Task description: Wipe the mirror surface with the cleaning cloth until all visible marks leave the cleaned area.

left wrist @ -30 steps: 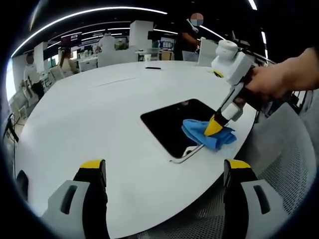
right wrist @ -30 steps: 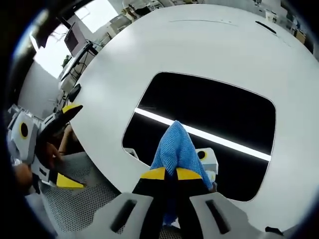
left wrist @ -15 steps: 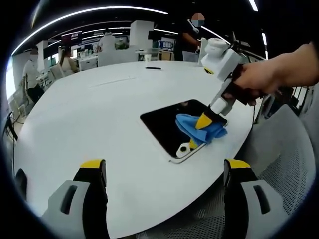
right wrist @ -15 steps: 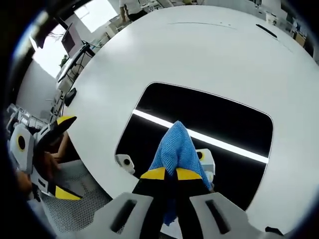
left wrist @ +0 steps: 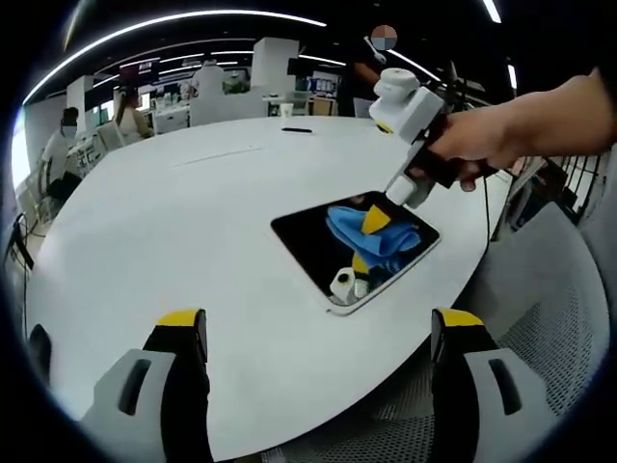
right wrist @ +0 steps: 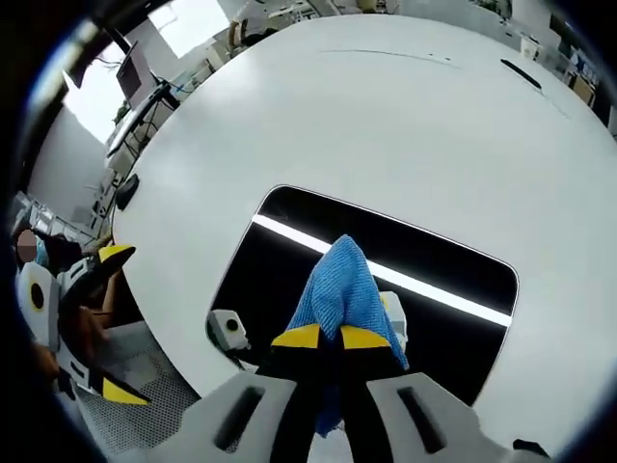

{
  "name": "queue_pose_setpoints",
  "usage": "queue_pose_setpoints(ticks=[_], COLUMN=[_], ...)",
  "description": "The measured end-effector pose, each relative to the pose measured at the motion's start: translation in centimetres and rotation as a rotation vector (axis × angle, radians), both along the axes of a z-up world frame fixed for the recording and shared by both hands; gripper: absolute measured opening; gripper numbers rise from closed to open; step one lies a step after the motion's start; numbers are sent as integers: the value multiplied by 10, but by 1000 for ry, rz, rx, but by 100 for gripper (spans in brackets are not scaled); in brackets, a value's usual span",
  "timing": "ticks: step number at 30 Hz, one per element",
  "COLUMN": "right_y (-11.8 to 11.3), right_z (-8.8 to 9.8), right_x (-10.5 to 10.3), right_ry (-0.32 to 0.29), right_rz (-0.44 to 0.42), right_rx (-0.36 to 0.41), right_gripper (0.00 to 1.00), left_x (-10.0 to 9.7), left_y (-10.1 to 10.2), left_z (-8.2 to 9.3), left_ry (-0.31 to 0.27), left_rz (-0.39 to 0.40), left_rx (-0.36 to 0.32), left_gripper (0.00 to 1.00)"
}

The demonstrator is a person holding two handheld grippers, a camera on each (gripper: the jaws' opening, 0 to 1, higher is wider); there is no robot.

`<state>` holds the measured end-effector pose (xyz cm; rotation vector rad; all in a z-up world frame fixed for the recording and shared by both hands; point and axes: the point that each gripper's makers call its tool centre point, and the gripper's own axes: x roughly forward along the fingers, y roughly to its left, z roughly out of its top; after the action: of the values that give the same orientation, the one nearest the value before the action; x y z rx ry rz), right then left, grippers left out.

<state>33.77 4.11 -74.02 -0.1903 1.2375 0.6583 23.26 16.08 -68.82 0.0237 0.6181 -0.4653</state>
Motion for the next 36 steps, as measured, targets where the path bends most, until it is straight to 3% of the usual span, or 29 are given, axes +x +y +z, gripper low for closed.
queue_pose_setpoints(ticks=[36], right_y=[11], right_z=[-1], right_x=[58], right_ry=[-42], right_rz=[39], right_rx=[-28], right_gripper=[0], left_x=[1], left_y=[4], left_z=[-4], left_ry=[13], left_rz=[16], left_rx=[-3], left_gripper=[93])
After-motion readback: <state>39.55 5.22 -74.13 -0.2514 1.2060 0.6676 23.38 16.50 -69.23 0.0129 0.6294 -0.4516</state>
